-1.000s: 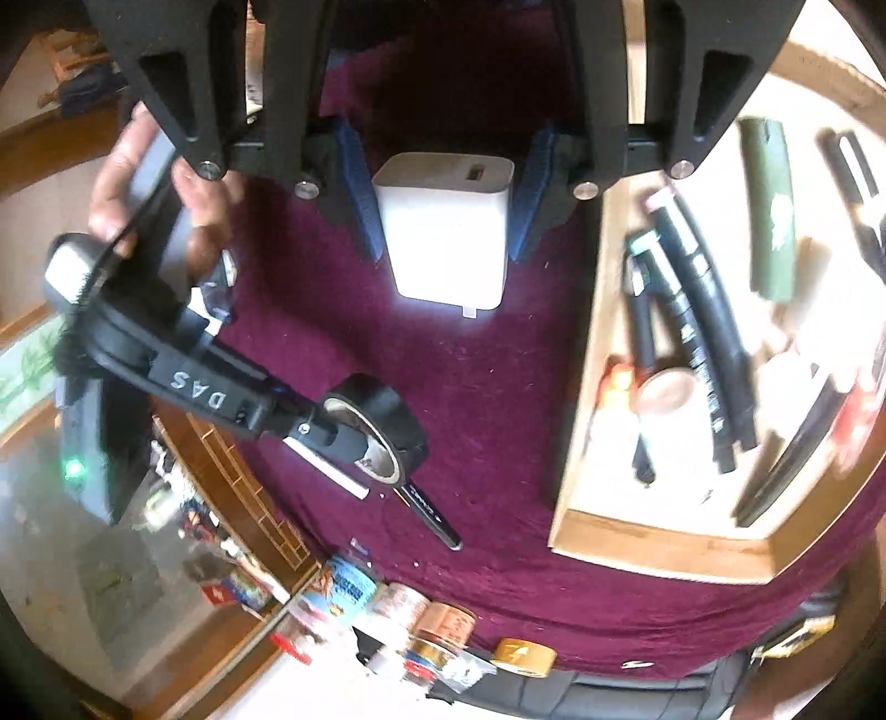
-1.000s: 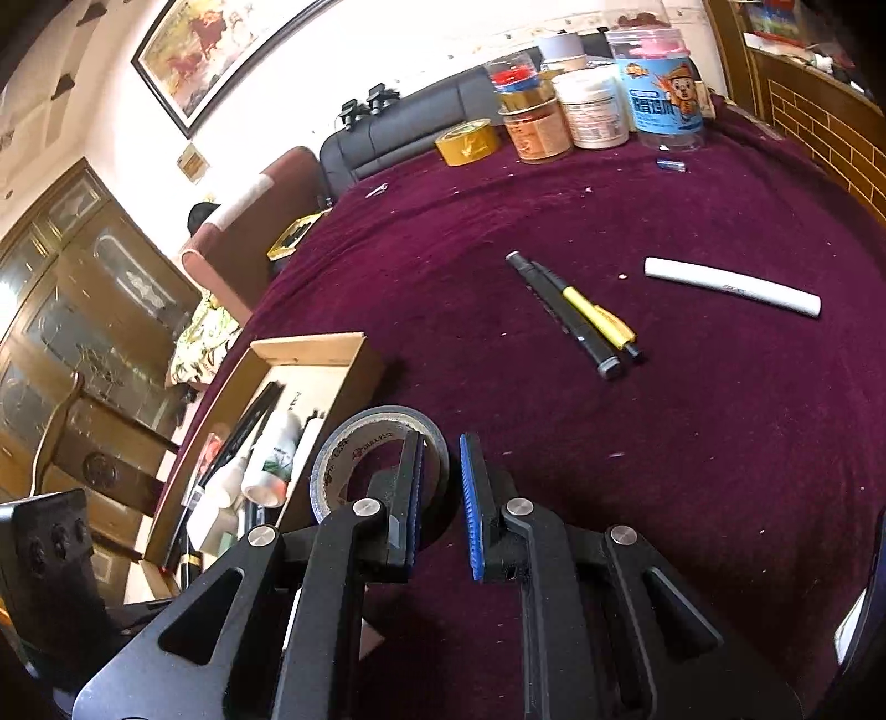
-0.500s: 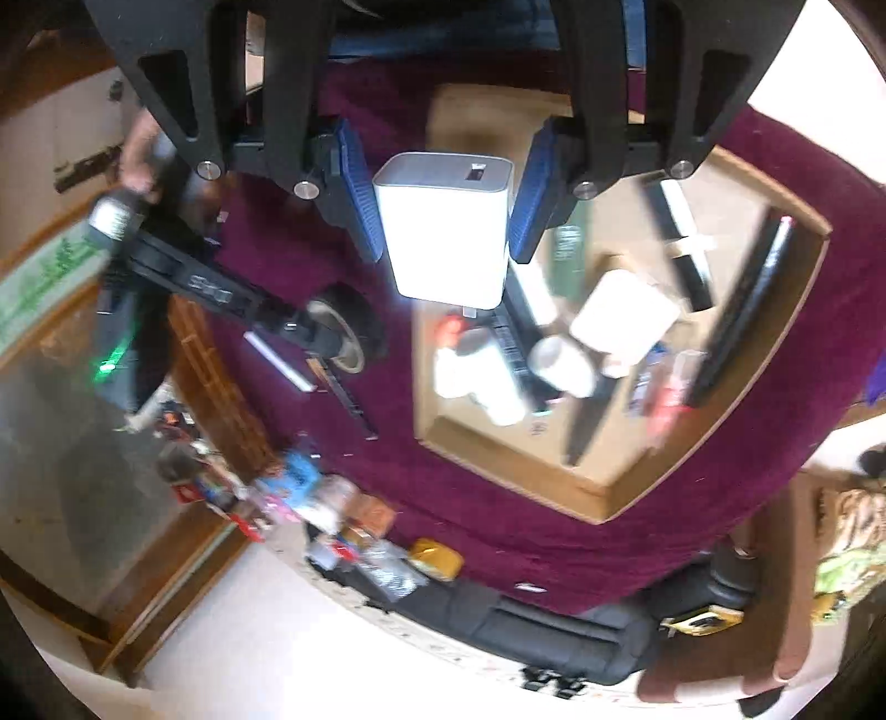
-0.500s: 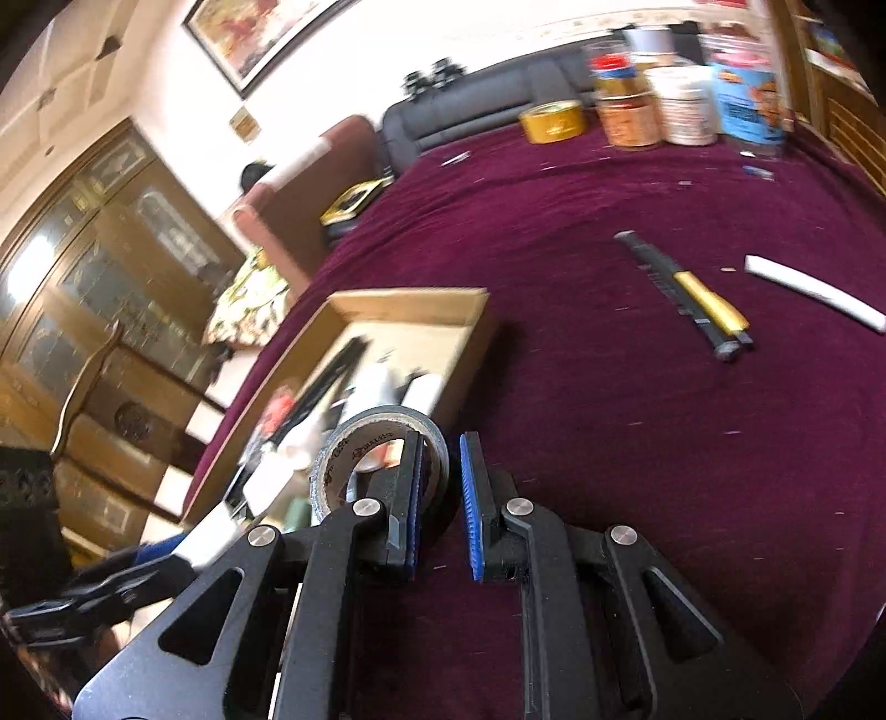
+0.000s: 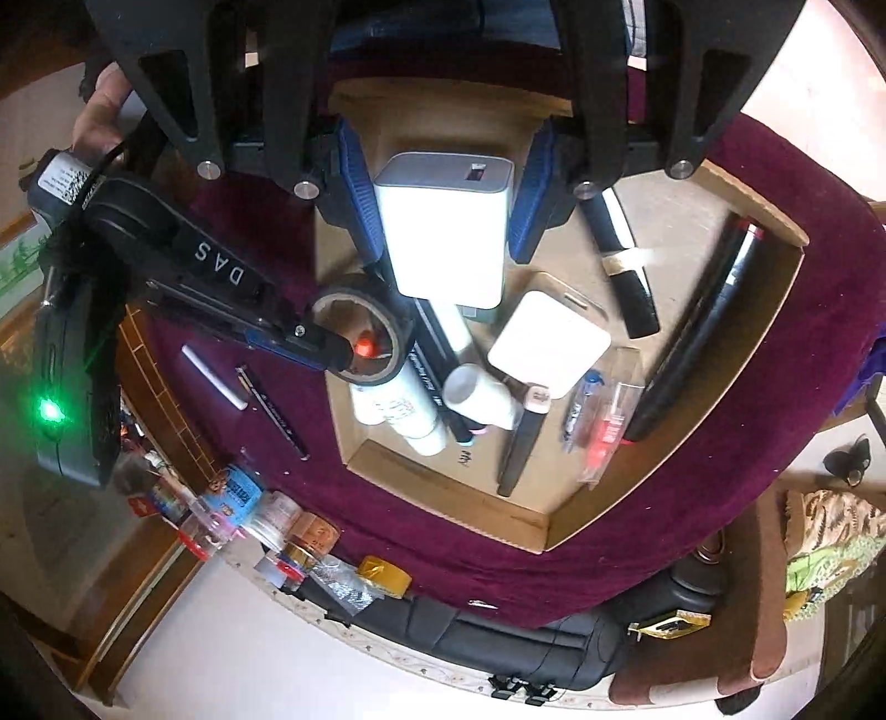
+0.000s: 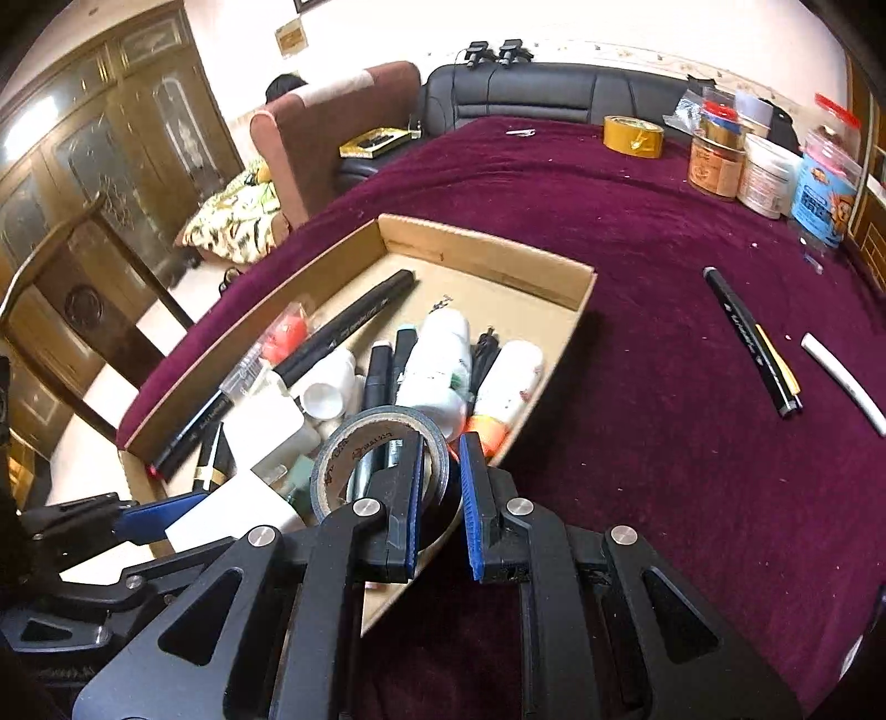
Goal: Organize rigid objects
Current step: 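Carry the tape roll and charger into the box and open both grippers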
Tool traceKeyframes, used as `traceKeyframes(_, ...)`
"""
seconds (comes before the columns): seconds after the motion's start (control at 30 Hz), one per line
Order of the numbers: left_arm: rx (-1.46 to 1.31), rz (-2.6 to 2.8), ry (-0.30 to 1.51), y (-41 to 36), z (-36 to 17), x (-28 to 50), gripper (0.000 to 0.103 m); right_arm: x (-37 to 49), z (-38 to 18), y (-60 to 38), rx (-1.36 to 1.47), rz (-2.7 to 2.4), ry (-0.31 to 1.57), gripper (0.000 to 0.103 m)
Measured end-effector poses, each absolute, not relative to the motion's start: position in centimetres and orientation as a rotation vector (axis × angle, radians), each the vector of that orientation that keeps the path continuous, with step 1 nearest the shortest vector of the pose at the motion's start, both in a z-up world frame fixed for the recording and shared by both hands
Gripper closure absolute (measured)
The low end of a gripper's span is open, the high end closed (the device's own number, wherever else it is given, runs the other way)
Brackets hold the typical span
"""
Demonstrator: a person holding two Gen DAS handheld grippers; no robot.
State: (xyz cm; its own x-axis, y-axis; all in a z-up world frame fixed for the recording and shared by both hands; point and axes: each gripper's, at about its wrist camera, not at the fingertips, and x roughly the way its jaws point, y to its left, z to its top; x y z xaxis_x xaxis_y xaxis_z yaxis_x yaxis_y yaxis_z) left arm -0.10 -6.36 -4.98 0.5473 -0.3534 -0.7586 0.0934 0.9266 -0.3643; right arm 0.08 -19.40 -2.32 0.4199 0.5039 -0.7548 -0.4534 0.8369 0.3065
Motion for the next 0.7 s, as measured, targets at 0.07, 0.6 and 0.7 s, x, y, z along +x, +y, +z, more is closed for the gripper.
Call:
traceKeyframes(0.07, -0.301, -0.268, 0.959, -6.2, -5.1, 0.0, 0.056, 0.1, -2.5, -18.9, 0.044, 0.598, 0.97, 0.09)
traceKeyframes(0.6, -0.278, -0.268, 0.963, -6.3, -5.2, 0.4, 0.049, 0.0, -2.8, -20.3, 0.143, 0.663, 0.979, 0.066)
traceKeyframes(0.7, -0.261, -0.261, 0.946, -6.5, -4.7, 0.2, 0.046, -0.5, -2.0, -21.7, 0.208, 0.69, 0.941, 0.055)
